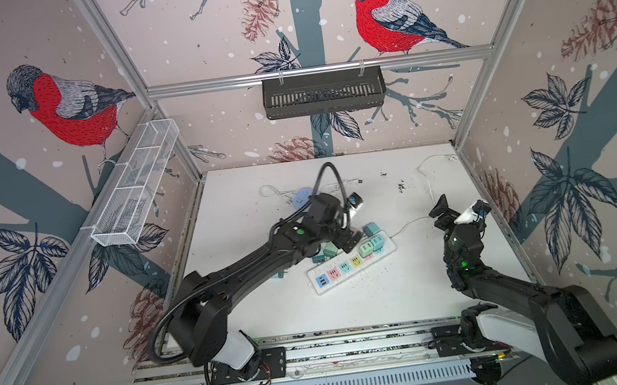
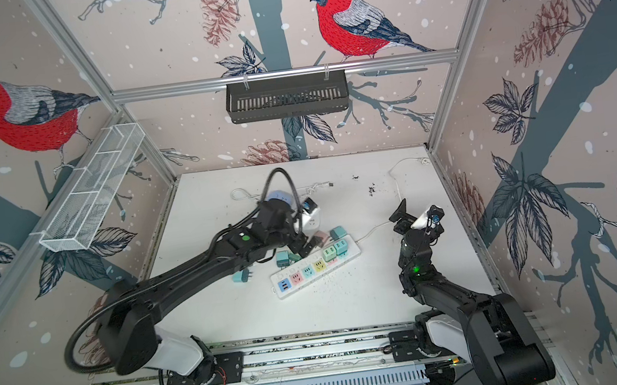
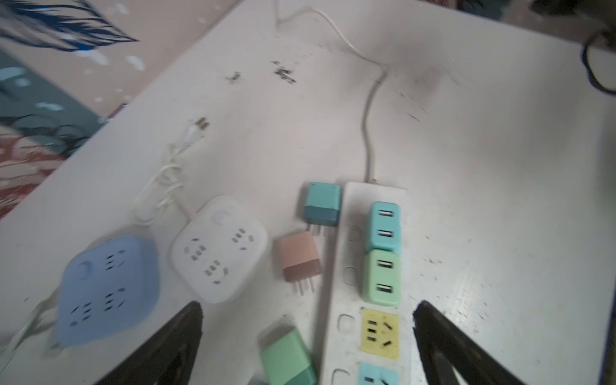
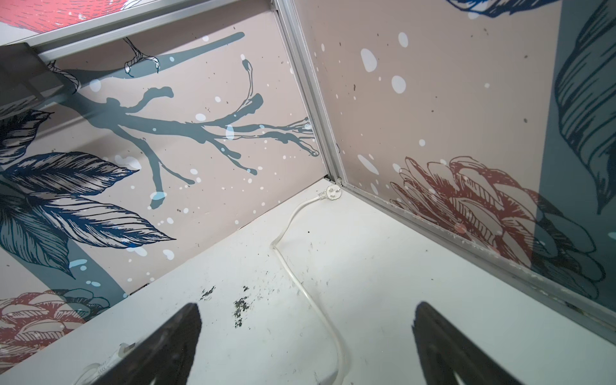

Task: Insert the plug
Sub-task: 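Raise the left gripper away while the right gripper swings toward the white hub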

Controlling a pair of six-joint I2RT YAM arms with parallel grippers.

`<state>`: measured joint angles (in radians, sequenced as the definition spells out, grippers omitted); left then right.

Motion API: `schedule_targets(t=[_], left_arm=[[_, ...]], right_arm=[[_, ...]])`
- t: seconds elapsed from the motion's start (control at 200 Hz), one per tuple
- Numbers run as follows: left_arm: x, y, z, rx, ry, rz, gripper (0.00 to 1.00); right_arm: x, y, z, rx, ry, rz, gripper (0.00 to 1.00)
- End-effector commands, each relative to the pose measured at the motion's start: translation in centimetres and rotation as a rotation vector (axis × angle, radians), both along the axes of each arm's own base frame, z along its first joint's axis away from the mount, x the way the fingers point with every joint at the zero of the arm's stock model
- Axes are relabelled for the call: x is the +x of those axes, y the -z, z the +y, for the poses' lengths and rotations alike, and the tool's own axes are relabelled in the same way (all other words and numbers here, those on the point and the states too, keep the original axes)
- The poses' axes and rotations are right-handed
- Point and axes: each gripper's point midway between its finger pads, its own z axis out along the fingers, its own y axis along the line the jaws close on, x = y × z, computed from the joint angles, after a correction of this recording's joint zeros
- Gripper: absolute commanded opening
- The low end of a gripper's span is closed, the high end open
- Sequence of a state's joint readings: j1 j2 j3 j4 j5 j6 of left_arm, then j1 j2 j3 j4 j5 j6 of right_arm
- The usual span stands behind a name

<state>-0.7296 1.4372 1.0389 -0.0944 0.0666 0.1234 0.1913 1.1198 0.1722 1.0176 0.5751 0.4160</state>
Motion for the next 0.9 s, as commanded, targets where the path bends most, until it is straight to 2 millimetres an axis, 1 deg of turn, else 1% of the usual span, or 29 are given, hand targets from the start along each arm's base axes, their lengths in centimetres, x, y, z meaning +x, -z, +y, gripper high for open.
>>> schedule_targets(t=[0.0, 0.075, 0.125, 0.19, 0.265, 0.355, 0.385, 0.41, 0.44, 0.47, 0.495, 0.535, 0.57, 0.595, 0.615, 0.645, 0.675, 0.765, 0.836, 0.851, 0.861, 0.896], left_arm=[[3.0, -6.4, 4.3, -0.371, -0.230, -0.125, 0.98], [2.8, -8.5, 7.7, -0.449, -0.321, -0.205, 0.98], [2.2, -9.5, 9.2, -0.463, -0.353, -0.279, 0.98], [1.5, -10.6, 10.9, -0.508, -0.404, -0.353, 0.98], [1.5, -11.4, 13.6, -0.595, -0.540, -0.404, 0.98], [2.3, -11.6, 16.6, -0.681, -0.739, -0.413, 0.98], [2.6, -11.3, 17.9, -0.717, -0.836, -0.399, 0.98], [2.7, -10.6, 19.1, -0.728, -0.920, -0.375, 0.98], [2.5, -9.9, 20.4, -0.758, -1.013, -0.345, 0.98], [2.1, -9.3, 21.3, -0.767, -1.069, -0.328, 0.97], [1.7, -8.9, 21.6, -0.757, -1.072, -0.331, 0.97], [0.9, -9.3, 21.9, -0.767, -1.036, -0.373, 0.97], [0.0, -9.4, 22.3, -0.787, -1.007, -0.422, 0.97], [-0.7, -9.6, 22.9, -0.816, -0.995, -0.460, 0.97], [-1.3, -9.9, 23.3, -0.846, -0.982, -0.489, 0.97], [-2.1, -9.8, 23.8, -0.866, -0.958, -0.523, 0.97], [-2.8, -10.0, 24.0, -0.860, -0.914, -0.563, 0.97], [-3.6, -10.0, 23.6, -0.740, -0.855, -0.564, 0.97], [-4.1, -10.1, 22.1, -0.687, -0.742, -0.581, 0.97], [-4.3, -10.1, 21.9, -0.688, -0.719, -0.592, 0.97], [-4.5, -10.0, 21.6, -0.690, -0.698, -0.595, 0.98], [-4.9, -9.9, 20.9, -0.703, -0.641, -0.607, 0.98]], right_arm=[[0.0, -0.5, -0.3, 0.018, 0.028, -0.022, 1.00], [-0.2, -1.1, -1.4, 0.060, 0.117, -0.041, 1.00], [-0.2, -1.1, -2.2, 0.128, 0.183, -0.030, 1.00], [0.4, -1.1, -2.4, 0.208, 0.216, 0.003, 1.00], [1.8, -2.0, -0.9, 0.258, 0.142, 0.050, 1.00], [3.3, -3.3, 1.9, 0.304, -0.012, 0.090, 1.00], [3.6, -3.5, 2.8, 0.319, -0.062, 0.112, 1.00], [3.7, -3.7, 3.2, 0.320, -0.086, 0.140, 1.00], [3.5, -4.2, 3.6, 0.326, -0.095, 0.166, 1.00], [3.2, -4.5, 3.9, 0.316, -0.100, 0.184, 1.00], [3.1, -4.8, 4.1, 0.299, -0.111, 0.185, 1.00], [2.9, -5.3, 5.1, 0.257, -0.166, 0.174, 1.00], [2.8, -5.9, 6.5, 0.199, -0.270, 0.159, 1.00], [2.6, -6.2, 8.0, 0.175, -0.365, 0.145, 1.00], [2.3, -6.5, 9.2, 0.158, -0.444, 0.132, 1.00], [1.8, -6.7, 10.6, 0.144, -0.534, 0.122, 1.00], [1.2, -6.8, 11.6, 0.147, -0.590, 0.116, 1.00], [0.1, -6.6, 12.9, 0.147, -0.612, 0.136, 1.00], [0.1, -6.3, 14.0, 0.104, -0.586, 0.209, 1.00], [0.1, -6.0, 14.2, 0.092, -0.577, 0.235, 1.00], [0.1, -6.2, 14.4, 0.086, -0.575, 0.241, 1.00], [0.4, -6.0, 15.3, 0.066, -0.571, 0.287, 1.00]])
